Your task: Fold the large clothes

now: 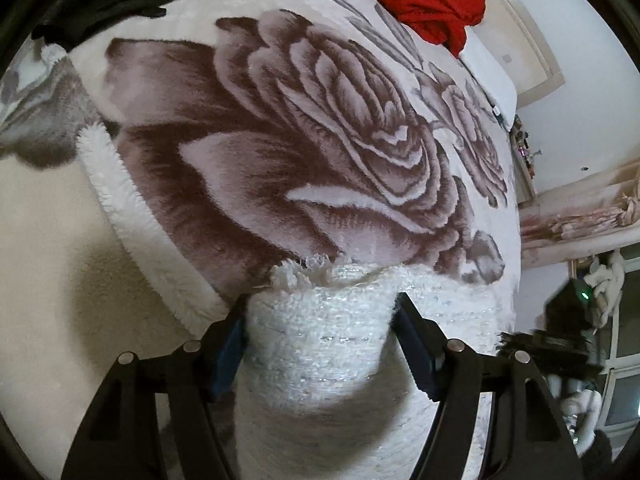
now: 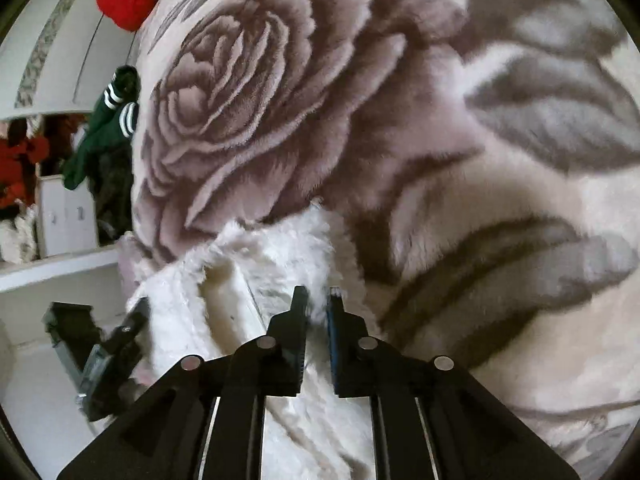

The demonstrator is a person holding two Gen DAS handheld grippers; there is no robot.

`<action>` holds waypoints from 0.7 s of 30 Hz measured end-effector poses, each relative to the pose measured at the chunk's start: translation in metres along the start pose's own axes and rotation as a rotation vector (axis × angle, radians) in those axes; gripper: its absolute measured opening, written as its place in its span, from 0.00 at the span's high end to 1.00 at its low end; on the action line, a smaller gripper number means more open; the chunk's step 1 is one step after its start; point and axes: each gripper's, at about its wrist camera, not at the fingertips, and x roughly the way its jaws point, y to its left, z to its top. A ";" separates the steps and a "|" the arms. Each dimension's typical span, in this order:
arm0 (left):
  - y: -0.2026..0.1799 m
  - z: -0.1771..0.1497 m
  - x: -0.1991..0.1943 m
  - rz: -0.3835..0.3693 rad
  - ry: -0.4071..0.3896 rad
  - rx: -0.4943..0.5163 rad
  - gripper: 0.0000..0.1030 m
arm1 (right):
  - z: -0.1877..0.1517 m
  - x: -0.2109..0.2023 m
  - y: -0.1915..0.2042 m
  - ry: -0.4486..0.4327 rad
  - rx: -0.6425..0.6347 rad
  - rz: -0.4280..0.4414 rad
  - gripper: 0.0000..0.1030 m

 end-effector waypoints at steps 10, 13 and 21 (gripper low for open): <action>0.000 -0.004 -0.003 0.035 -0.022 -0.007 0.34 | -0.131 -0.034 -0.038 0.131 0.104 0.178 0.42; -0.003 -0.004 -0.004 0.052 -0.021 0.008 0.34 | -0.148 -0.008 -0.040 0.171 0.101 0.193 0.44; -0.014 -0.004 0.000 0.070 -0.006 0.071 0.30 | -0.161 0.000 -0.027 0.082 0.037 0.035 0.89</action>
